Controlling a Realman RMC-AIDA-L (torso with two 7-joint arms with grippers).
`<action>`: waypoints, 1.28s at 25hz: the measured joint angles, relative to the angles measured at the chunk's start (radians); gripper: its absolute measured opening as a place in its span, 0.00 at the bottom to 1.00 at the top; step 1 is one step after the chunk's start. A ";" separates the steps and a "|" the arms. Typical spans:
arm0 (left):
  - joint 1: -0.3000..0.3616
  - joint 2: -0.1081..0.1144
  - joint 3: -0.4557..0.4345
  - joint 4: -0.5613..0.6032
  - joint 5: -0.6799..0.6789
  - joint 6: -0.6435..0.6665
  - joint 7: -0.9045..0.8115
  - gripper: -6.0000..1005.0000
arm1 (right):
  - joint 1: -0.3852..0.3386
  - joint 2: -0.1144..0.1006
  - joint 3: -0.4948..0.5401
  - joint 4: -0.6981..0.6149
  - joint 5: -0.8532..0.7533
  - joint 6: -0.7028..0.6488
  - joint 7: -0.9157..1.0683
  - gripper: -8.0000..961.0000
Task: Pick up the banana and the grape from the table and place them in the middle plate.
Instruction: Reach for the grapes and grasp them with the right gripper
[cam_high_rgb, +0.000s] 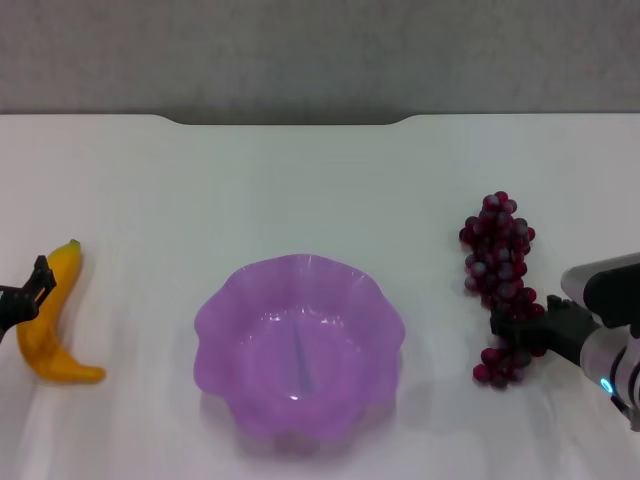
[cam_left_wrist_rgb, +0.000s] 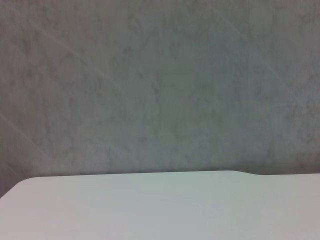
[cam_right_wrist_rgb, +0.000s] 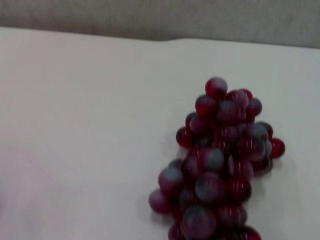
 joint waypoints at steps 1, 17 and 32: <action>0.000 0.000 0.000 0.000 0.000 0.000 0.000 0.90 | 0.000 0.000 0.000 0.000 0.000 0.000 0.000 0.87; 0.004 0.001 0.002 -0.001 0.003 0.000 0.002 0.90 | 0.000 0.000 -0.017 0.007 0.000 0.003 -0.001 0.80; 0.004 0.001 0.002 -0.001 0.003 0.000 0.002 0.90 | 0.001 0.001 -0.014 0.018 0.000 0.003 -0.080 0.51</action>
